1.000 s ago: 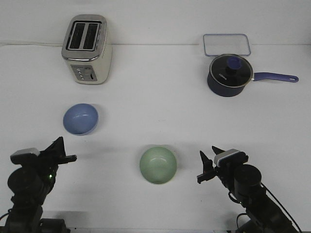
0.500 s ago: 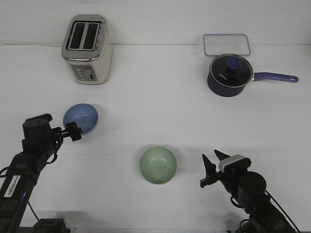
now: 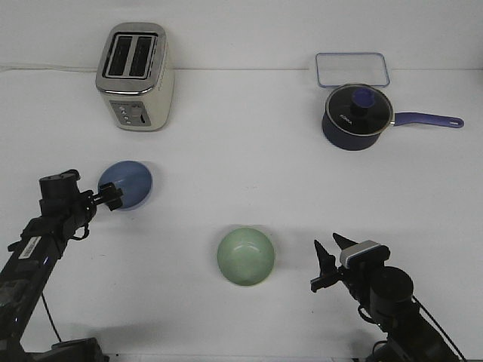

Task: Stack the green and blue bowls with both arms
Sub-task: 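Reach the left gripper to the light blue bowl and grasp its rim, then carry the blue bowl with the left gripper and lower it into the green bowl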

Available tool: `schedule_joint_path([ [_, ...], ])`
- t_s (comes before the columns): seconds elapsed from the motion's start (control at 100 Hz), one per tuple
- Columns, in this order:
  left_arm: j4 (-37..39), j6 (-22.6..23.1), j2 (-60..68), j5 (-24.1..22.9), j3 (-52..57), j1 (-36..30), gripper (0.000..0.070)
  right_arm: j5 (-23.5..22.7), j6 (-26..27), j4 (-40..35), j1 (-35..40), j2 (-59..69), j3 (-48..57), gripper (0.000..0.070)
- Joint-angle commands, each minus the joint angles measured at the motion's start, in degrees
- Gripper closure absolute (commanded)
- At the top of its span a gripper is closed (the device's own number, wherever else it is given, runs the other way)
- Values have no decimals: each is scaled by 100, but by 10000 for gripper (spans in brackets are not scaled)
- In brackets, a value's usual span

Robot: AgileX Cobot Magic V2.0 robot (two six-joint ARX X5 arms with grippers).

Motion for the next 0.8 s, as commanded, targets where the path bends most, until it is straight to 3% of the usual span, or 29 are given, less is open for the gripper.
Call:
schedule_joint_path([
  [0.0, 162, 33, 234, 17, 85, 26, 207, 13, 55, 33, 37, 15, 26, 383],
  [0.09, 396, 31, 470, 15, 85, 24, 212, 13, 55, 31, 37, 15, 26, 383],
  [0.13, 459, 31, 551, 15, 85, 24, 248, 13, 55, 31, 37, 15, 26, 383],
  [0.18, 494, 33, 640, 15, 85, 24, 359, 13, 55, 33, 37, 15, 24, 383],
  [0.29, 487, 39, 743, 15, 85, 24, 700, 13, 63, 33, 37, 15, 26, 383],
  [0.46, 531, 81, 638, 131, 96, 17, 687, 13, 76, 35, 37, 15, 26, 383],
  [0.79, 387, 203, -697, 1486, 98, -352, 687, -17, 76, 35, 37, 17, 24, 383],
])
